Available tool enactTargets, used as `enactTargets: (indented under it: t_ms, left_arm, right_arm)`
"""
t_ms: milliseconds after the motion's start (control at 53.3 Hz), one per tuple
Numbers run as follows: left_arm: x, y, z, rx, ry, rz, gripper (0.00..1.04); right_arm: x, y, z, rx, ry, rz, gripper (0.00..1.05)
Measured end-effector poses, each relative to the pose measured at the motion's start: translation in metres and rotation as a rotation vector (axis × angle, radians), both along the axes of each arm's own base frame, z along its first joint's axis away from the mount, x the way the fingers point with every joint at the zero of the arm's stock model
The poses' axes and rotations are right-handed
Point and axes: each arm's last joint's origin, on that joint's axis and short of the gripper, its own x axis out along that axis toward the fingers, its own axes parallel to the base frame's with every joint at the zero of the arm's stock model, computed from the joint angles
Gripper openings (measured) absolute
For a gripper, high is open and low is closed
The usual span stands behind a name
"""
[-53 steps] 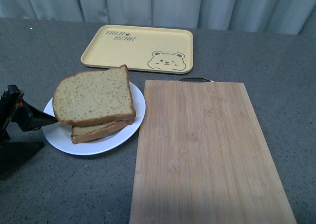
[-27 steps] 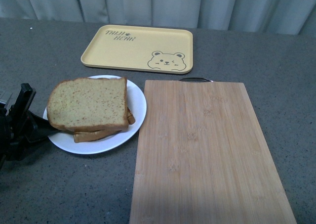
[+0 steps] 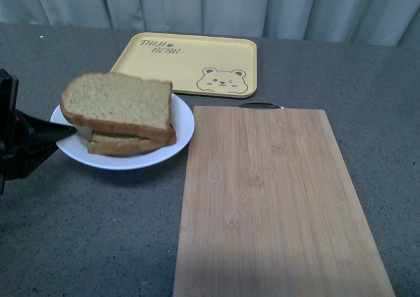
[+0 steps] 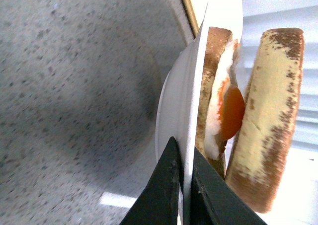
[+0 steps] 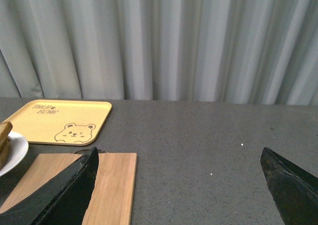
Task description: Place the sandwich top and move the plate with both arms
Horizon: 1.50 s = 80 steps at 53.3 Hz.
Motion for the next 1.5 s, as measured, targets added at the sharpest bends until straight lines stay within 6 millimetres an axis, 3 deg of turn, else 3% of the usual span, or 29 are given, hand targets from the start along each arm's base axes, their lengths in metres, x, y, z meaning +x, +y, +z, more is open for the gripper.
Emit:
enactTargets:
  t_ms: [225,506,806,975,1294,1500]
  left_arm:
    - [0.064,-0.033,0.018,-0.046,-0.044,0.018,0.04]
    - [0.141,-0.069,0.014,-0.041,0.017,0.040,0.04]
    - [0.192,-0.075,0.014,-0.003,0.086,0.087,0.04]
    - [0.202,-0.072,0.014,0.041,0.135,0.079,0.05]
    - [0.180,-0.064,0.008,0.040,0.153,0.062,0.52]
    - [0.159,-0.054,0.027,0.075,0.137,0.104,0.83]
  right_arm:
    - [0.000,0.000,0.000,0.000,0.000,0.000,0.95]
    - [0.000,0.000,0.000,0.000,0.000,0.000,0.95]
    - [0.000,0.000,0.000,0.000,0.000,0.000,0.95]
    - [0.000,0.000,0.000,0.000,0.000,0.000,0.95]
    - [0.000,0.000,0.000,0.000,0.000,0.000,0.95]
    - [0.000,0.000,0.000,0.000,0.000,0.000,0.95]
